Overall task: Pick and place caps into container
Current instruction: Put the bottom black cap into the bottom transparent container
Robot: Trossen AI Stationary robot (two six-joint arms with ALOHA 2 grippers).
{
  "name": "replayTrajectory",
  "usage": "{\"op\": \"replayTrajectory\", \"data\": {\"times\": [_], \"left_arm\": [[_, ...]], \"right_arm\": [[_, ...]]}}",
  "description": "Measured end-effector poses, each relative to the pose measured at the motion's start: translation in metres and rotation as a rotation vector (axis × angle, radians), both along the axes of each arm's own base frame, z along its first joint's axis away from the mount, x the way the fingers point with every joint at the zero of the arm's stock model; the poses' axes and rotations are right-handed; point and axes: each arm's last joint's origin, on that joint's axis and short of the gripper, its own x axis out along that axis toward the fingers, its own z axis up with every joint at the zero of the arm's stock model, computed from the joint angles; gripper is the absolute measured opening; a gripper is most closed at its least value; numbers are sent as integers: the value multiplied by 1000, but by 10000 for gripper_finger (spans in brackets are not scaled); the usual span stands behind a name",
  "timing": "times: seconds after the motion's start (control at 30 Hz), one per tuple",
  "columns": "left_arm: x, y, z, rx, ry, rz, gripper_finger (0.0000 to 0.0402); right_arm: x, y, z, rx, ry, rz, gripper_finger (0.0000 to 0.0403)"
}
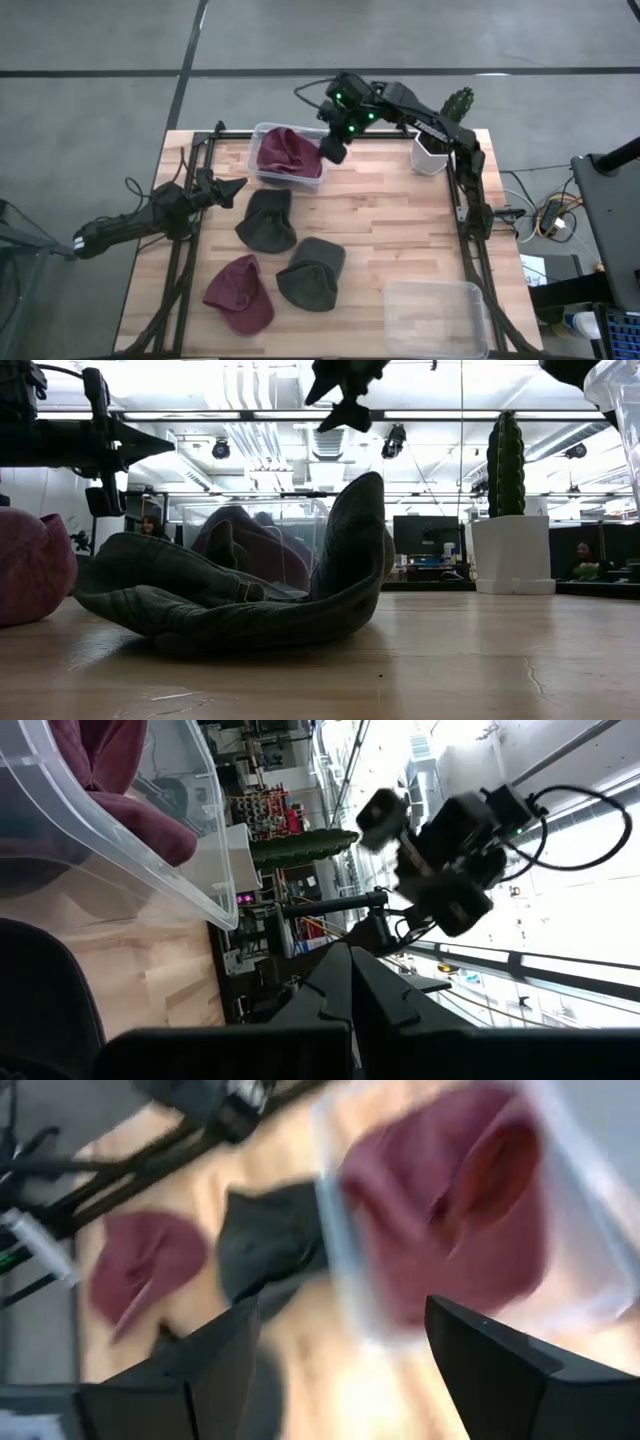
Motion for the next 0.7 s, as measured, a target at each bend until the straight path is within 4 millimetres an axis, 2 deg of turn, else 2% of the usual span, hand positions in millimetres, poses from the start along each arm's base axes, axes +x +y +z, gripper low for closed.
{"op": "replayTrajectory", "data": {"times": [0.1,0.4,0.53,0.7], "left_arm": [[0,0,0,4,4,0,0],[0,0,0,2,6,-1,0],[0,0,0,2,6,-1,0],[0,0,0,2,6,-1,0]], "right_arm": [[-3,14,-5,124,71,36,270],[7,63,-26,224,238,126,269],[12,88,-45,278,348,130,271],[17,116,-81,320,488,135,269]]}}
